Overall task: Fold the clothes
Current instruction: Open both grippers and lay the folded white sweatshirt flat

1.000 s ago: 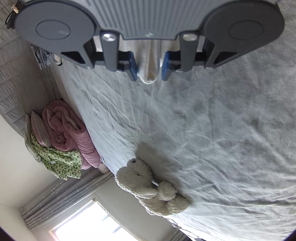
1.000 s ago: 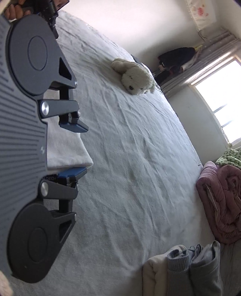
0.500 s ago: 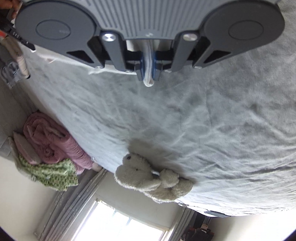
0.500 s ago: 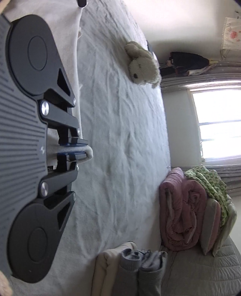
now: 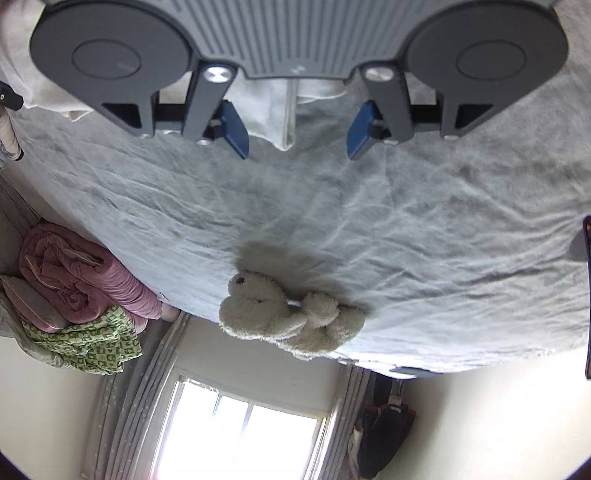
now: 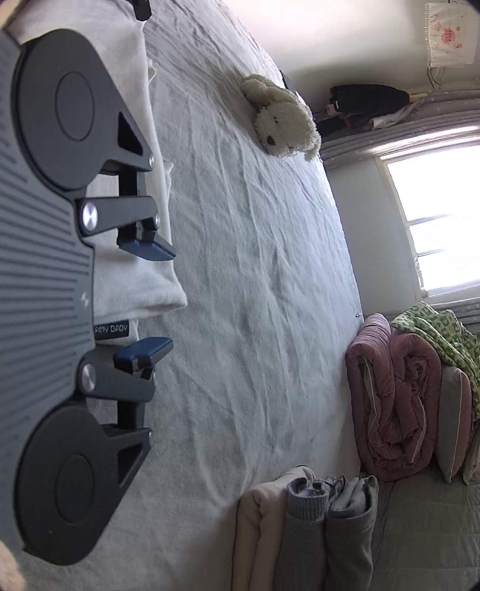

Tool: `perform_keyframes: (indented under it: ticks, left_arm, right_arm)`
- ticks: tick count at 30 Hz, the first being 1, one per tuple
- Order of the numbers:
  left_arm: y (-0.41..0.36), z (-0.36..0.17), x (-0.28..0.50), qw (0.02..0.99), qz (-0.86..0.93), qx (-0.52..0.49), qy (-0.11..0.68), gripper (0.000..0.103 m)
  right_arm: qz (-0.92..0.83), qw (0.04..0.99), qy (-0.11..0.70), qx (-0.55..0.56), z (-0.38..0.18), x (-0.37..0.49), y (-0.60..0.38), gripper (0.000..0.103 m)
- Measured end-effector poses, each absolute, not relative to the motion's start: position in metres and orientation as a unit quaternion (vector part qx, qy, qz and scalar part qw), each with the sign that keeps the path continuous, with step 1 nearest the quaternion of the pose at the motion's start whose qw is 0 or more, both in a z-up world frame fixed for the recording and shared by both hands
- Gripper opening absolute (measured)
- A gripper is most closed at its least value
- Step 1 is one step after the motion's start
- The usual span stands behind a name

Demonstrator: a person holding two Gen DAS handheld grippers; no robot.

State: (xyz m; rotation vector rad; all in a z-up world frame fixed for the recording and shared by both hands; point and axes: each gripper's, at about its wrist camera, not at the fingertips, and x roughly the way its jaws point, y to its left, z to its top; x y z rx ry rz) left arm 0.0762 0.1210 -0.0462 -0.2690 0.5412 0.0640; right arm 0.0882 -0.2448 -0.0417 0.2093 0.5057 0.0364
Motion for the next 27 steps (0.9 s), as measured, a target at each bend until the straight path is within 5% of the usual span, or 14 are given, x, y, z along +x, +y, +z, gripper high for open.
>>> perform_keyframes:
  ticks: [6, 17, 27]
  left_arm:
    - [0.098, -0.049, 0.061, 0.959, -0.02, -0.082, 0.269, 0.081]
    - [0.075, -0.06, 0.031, 0.96, -0.098, 0.015, 0.263, 0.084]
    - [0.101, -0.032, -0.007, 0.96, -0.111, -0.015, 0.257, 0.084]
  right_arm:
    - [0.058, 0.97, 0.227, 0.068, -0.025, 0.065, -0.216, 0.061]
    - [0.095, 0.958, 0.268, -0.044, -0.05, 0.043, -0.206, 0.063]
    - [0.111, 0.957, 0.269, 0.004, -0.028, 0.013, -0.251, 0.066]
